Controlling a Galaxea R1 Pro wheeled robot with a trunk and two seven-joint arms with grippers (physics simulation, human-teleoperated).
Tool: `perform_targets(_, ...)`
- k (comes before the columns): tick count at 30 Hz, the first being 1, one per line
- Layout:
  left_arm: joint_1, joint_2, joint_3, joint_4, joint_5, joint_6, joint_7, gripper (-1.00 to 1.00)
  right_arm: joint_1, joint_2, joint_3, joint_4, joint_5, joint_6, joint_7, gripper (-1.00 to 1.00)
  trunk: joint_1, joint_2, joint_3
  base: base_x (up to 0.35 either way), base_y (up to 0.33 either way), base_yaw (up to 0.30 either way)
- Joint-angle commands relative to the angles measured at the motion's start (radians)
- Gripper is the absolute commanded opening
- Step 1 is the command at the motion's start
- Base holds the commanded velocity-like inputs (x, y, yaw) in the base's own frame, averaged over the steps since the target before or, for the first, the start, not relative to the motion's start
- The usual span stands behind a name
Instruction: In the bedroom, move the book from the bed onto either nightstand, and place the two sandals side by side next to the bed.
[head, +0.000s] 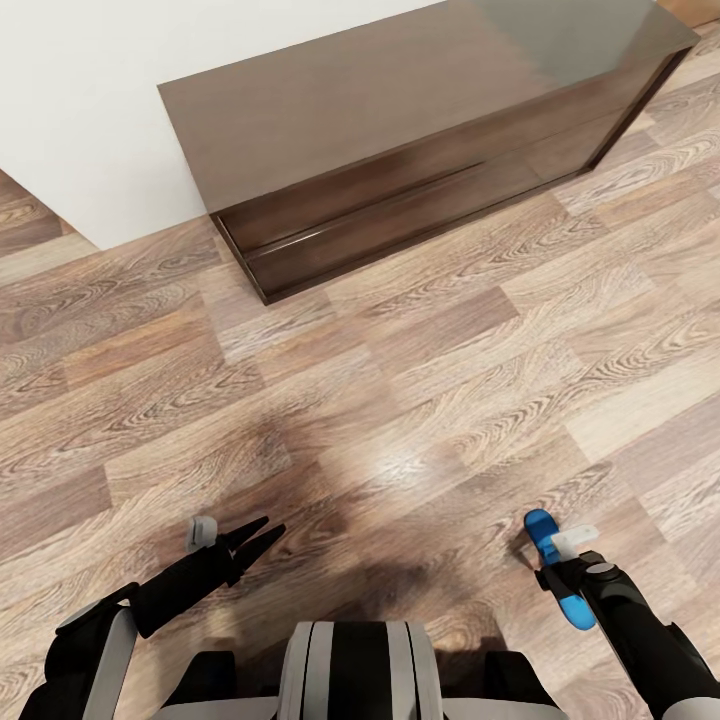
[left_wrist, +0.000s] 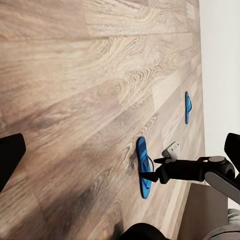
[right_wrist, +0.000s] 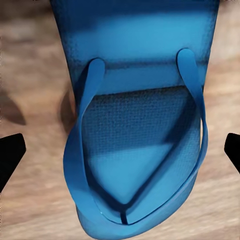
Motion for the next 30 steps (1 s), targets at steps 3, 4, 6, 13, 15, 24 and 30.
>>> perform_targets(3,0.0,-0.001,0.002,0.0,0.003,0.008,-0.002,1.0,0.0,0.001,-0.002,-0.001,0.011,0.004,0.008,1.0,0.0,0.0,0.0,0.0,-0.006,0.0)
perform_targets(4,0.0,-0.001,0.002,0.0,0.003,0.008,-0.002,1.0,0.0,0.001,-0.002,-0.001,0.011,0.004,0.008,1.0,0.0,0.0,0.0,0.0,-0.035,0.0)
perform_targets(6,0.0,-0.001,0.002,0.001,0.003,0.008,-0.002,1.0,0.0,0.001,-0.002,-0.001,0.011,0.004,0.008,1.0,0.0,0.0,0.0,0.0,-0.049,0.0)
perform_targets(13,0.0,-0.001,0.002,0.025,0.003,0.008,-0.002,1.0,0.0,0.002,-0.001,-0.001,0.011,0.003,0.008,1.0,0.0,0.0,0.0,0.0,-0.035,0.0)
perform_targets(15,0.0,-0.001,0.002,0.029,0.003,0.007,-0.002,1.0,0.0,0.002,0.0,-0.001,0.012,0.004,0.008,1.0,0.0,0.0,0.0,0.0,-0.003,0.0)
perform_targets(24,0.0,-0.001,0.002,0.034,0.003,0.007,-0.003,1.0,0.0,0.002,0.0,-0.001,0.012,0.004,0.008,1.0,0.0,0.0,0.0,0.0,0.0,0.0)
perform_targets(30,0.0,-0.001,0.002,0.036,0.002,0.007,-0.002,1.0,0.0,0.002,0.0,-0.001,0.012,0.003,0.008,1.0,0.0,0.0,0.0,-0.004,0.0,0.0)
